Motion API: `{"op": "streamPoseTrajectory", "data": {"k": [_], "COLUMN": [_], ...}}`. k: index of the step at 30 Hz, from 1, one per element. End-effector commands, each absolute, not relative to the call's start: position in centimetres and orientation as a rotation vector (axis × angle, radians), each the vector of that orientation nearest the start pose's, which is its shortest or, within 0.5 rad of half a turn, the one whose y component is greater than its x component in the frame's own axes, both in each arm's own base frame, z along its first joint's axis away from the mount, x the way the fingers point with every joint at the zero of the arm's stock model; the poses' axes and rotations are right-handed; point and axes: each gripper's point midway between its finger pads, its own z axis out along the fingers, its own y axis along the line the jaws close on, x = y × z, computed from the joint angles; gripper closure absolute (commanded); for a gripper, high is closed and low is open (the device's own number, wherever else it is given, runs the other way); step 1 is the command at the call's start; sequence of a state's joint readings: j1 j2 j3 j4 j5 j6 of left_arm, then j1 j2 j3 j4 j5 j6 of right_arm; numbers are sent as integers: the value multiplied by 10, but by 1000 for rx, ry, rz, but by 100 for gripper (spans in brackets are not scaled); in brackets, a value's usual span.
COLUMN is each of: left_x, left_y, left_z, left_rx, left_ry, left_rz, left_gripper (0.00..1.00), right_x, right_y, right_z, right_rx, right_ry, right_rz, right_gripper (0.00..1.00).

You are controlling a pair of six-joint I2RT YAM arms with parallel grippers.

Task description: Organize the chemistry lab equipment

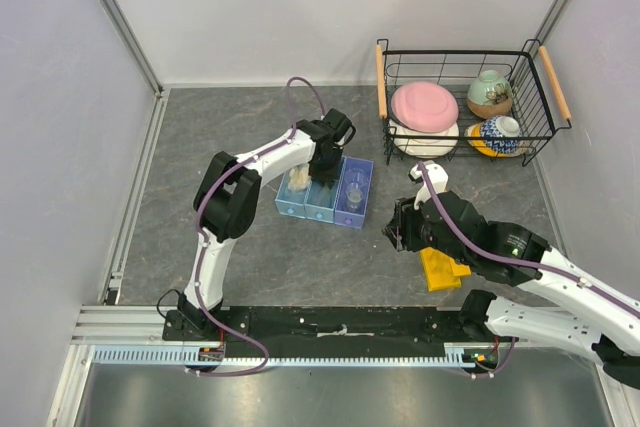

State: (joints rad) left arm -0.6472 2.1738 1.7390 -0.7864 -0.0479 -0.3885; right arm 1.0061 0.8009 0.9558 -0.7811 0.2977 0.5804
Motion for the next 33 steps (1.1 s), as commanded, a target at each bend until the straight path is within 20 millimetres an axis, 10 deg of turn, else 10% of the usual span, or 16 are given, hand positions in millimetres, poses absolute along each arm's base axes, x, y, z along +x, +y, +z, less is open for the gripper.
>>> {"op": "streamPoseTrajectory", "data": {"k": [1, 9, 20, 28, 33], "left_x": [376, 370, 370, 364, 341], "left_y": [-292, -297, -299, -293, -281], "left_z": [32, 48, 111, 209, 266], "left_rx": [235, 260, 290, 264, 245], "left_ry": [2764, 2755, 2699, 2561, 2452], "left_rz": [-165, -204, -251, -334, -436], "left_gripper": [88, 49, 38, 37, 0], "right_x": [160, 158, 160, 171, 183], "right_y": [192, 191, 196, 202, 212], "right_z": [231, 233, 236, 240, 247], "right_rx": [-277, -279, -279, -290, -280], "right_ry": [2178, 2172, 2163, 2160, 2164], "right_rz": [579, 587, 604, 556, 515], "right_gripper": [48, 47, 48, 43, 30]}}
